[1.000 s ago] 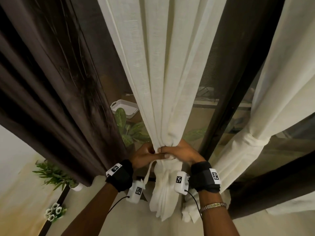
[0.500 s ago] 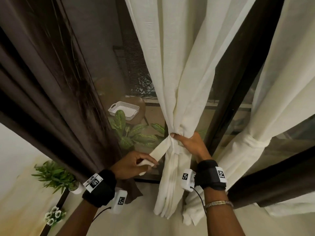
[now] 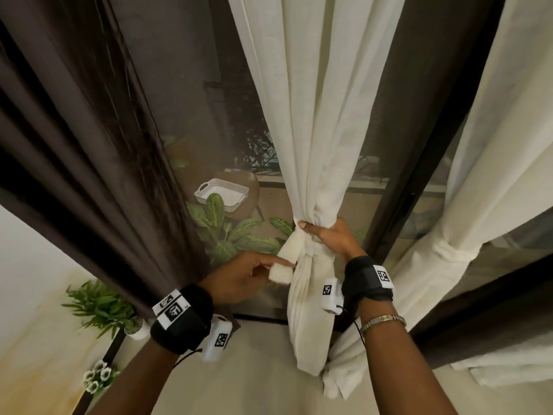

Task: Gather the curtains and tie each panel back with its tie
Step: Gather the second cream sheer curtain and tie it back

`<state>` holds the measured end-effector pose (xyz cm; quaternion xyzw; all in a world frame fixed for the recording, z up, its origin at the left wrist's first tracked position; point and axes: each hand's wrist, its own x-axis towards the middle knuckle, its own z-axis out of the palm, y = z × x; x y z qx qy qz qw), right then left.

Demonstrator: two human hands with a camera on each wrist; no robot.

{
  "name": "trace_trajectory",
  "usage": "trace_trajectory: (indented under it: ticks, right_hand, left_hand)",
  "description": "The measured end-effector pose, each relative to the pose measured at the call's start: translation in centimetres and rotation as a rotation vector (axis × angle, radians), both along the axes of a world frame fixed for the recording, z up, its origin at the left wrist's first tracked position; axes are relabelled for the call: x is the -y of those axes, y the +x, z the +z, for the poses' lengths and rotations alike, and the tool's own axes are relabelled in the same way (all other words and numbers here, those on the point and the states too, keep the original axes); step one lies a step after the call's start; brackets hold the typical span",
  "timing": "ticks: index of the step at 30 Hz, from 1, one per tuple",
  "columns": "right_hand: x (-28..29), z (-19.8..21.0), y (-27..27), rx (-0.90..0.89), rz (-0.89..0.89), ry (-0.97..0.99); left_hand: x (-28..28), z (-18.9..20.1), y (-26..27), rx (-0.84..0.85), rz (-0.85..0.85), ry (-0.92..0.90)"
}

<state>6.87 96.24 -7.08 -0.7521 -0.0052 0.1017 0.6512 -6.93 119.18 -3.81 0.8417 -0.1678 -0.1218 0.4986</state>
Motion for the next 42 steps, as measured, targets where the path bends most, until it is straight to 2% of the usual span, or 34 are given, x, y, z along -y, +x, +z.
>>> trace_trajectory:
  ticks: [4,7,10,12,16,21,29,34,37,40,42]
  right_hand:
    - [0.5,-0.3,-0.2,-0.023,0.017,0.013]
    - [0.4,-0.5,-0.6,-0.021,0.056,0.033]
    - [-0.1,-1.1,-0.5,-0.015,0.054,0.037]
    - [-0.2,-0.9,-0.7,-0.016,0.06,0.039]
    - [-0.1,-0.7,-1.1,-0.027,0.085,0.064]
    - [-0.3,-1.0,-1.6,-0.052,0.161,0.086]
    - [-0.6,-1.7,-1.9,-0.047,0.186,0.103]
    - [-0.9,-1.9,-2.4,-0.069,0.184,0.137]
    - [-1.0,-1.6,-2.9,-0.035,0.193,0.097]
    - [-0.7,-1.1,-3.6,-0.001,0.309,-0.027]
    - [0.1,-0.3,-4.2,-0.003,0.422,-0.106]
  left_hand:
    - [-0.2,-0.8,0.5,0.348,0.047,0.118]
    - [0.8,0.1,0.9,0.415,0.046,0.046]
    - [1.8,0.2,1.5,0.273,0.09,-0.029]
    - [1.8,-0.9,2.3,0.174,0.151,0.011]
    - [1.6,-3.4,3.7,0.181,0.098,0.197]
    - [2.4,-4.3,5.0,0.21,0.105,0.32]
    - [3.8,-4.9,6.2,0.204,0.226,0.387]
    - [4.1,-5.0,5.7,0.39,0.356,0.465]
    - [4.1,-4.8,5.4,0.377,0.434,0.454]
    - [3.8,-5.1,5.4,0.311,0.352,0.457]
    - [3.2,-4.4,4.9,0.27,0.278,0.361]
